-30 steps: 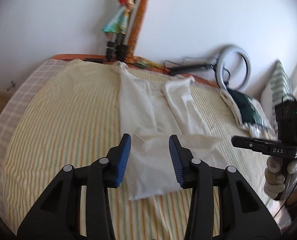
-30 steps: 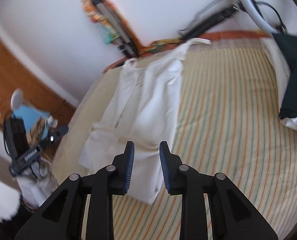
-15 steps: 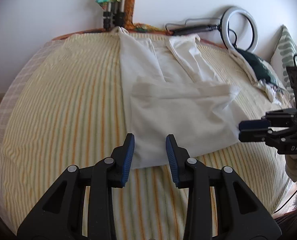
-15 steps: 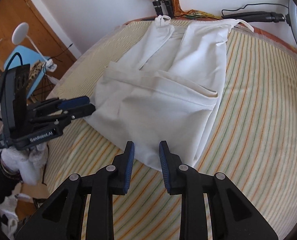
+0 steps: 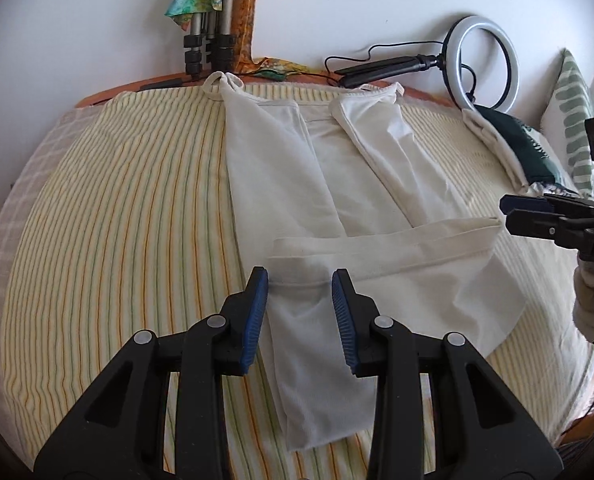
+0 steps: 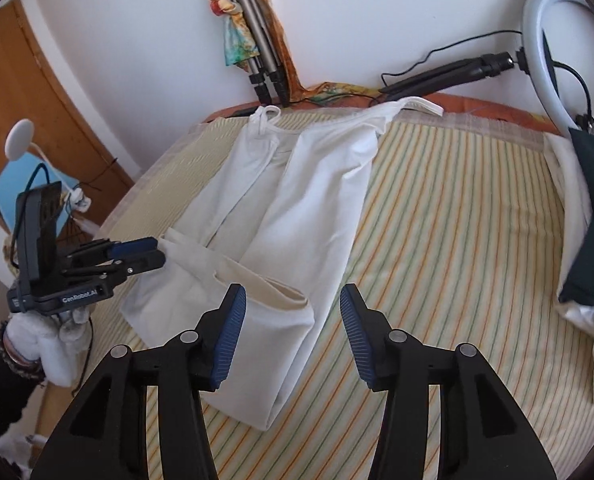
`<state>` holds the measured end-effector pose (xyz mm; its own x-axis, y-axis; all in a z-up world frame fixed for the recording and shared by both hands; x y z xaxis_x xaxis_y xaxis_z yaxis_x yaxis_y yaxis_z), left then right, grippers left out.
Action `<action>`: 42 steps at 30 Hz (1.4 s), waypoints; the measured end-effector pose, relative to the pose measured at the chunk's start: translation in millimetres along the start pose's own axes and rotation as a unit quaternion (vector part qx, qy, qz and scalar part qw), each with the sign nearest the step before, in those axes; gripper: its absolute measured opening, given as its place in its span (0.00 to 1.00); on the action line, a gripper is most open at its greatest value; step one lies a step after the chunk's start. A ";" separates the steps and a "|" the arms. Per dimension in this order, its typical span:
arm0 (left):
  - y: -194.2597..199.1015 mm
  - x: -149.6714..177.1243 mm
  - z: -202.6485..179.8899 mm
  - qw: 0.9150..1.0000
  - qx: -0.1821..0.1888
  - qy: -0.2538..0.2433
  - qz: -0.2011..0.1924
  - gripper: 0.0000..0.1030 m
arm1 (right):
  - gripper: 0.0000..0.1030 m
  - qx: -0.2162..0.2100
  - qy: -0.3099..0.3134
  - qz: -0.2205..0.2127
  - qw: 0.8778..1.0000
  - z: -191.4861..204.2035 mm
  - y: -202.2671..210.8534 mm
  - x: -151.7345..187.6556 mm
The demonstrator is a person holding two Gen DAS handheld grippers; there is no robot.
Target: Fold small clothes
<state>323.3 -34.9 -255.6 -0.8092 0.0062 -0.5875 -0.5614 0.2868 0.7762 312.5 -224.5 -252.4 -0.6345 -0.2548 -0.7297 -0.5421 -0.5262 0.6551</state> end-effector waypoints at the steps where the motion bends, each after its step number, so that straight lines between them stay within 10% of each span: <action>1: -1.3 -0.3 0.3 1.000 -0.002 0.001 -0.001 0.26 | 0.46 -0.004 0.003 0.002 1.000 1.4 -2.7 -0.9; 3: -2.3 -1.3 3.4 1.000 -0.015 0.004 -0.006 0.07 | 0.46 -0.013 -0.001 0.005 1.000 -0.1 -5.4 1.0; 13: -4.6 -3.3 8.6 0.999 -0.037 0.009 -0.026 0.03 | 0.44 -0.021 0.010 0.022 0.999 1.9 -14.2 6.9; 16: -6.4 -3.9 8.1 0.999 -0.041 0.008 -0.022 0.03 | 0.04 0.049 0.034 0.061 0.996 -5.7 -29.3 12.8; 21: 16.1 -11.6 9.9 0.998 -0.046 0.003 -0.053 0.13 | 0.05 0.111 0.049 0.043 0.992 -10.1 -13.4 7.8; 29: 36.3 -49.7 24.4 0.996 -0.030 0.025 -0.075 0.22 | 0.17 0.066 0.033 0.002 0.997 -14.2 9.9 -22.6; 32: 28.5 -64.0 25.6 0.997 -0.035 0.015 -0.072 0.22 | 0.42 0.053 0.002 -0.006 0.999 -30.0 2.6 -36.8; 42: -44.8 -98.3 21.3 0.999 -0.032 0.004 -0.033 0.29 | 0.44 0.041 -0.044 0.032 0.998 -66.6 -65.8 -60.1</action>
<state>431.6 -27.9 -237.5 -0.7709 -0.0188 -0.6367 -0.6239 0.2236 0.7488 423.0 -228.6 -264.7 -0.7130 -0.2109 -0.6687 -0.5400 -0.4432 0.7156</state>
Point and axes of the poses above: each gripper's, at about its wrist camera, not at the fingertips, and y roughly against the way its jaws point, z to its left, x to its underside, the point moved 10 cm from there along -y, roughly the way its jaws point, and after that the axes turned 11 degrees about y, right-handed, at the moved point
